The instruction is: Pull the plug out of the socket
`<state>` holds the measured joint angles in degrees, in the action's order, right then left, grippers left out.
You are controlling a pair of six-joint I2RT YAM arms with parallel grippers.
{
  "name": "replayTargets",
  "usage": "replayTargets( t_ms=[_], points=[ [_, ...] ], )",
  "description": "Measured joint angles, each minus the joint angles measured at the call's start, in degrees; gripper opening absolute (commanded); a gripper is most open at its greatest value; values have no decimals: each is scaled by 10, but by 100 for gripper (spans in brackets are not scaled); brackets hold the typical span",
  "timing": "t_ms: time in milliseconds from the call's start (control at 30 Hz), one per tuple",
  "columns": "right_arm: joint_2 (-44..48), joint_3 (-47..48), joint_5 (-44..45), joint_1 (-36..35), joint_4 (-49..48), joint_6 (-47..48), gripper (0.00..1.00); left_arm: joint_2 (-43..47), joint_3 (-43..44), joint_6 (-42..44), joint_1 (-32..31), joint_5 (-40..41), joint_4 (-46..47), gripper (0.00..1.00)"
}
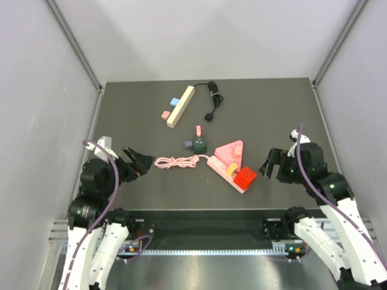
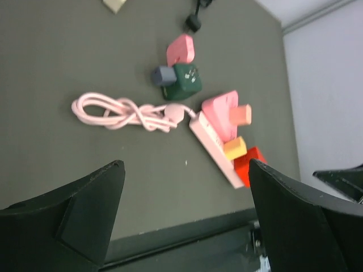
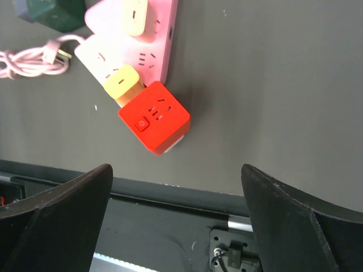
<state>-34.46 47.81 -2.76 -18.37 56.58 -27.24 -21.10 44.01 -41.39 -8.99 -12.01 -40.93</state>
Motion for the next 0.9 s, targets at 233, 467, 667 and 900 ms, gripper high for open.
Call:
replayTargets(
  t_ms=[233,467,667,900],
  points=[
    [-45,-3,-47,0,-22,19,96,-78,-53,-2,0,-105,44,85],
    [-62,-33,-126,0,-89,23,96,-183,-80,-27,-141,-72,110,82],
    [-81,-43,-147,0,-104,31,96,-377,-41,-59,-409,50,213,74],
    [-83,-72,-160,-6,-132,35,96,-533,-17,-74,-455,68,295,71]
  ],
)
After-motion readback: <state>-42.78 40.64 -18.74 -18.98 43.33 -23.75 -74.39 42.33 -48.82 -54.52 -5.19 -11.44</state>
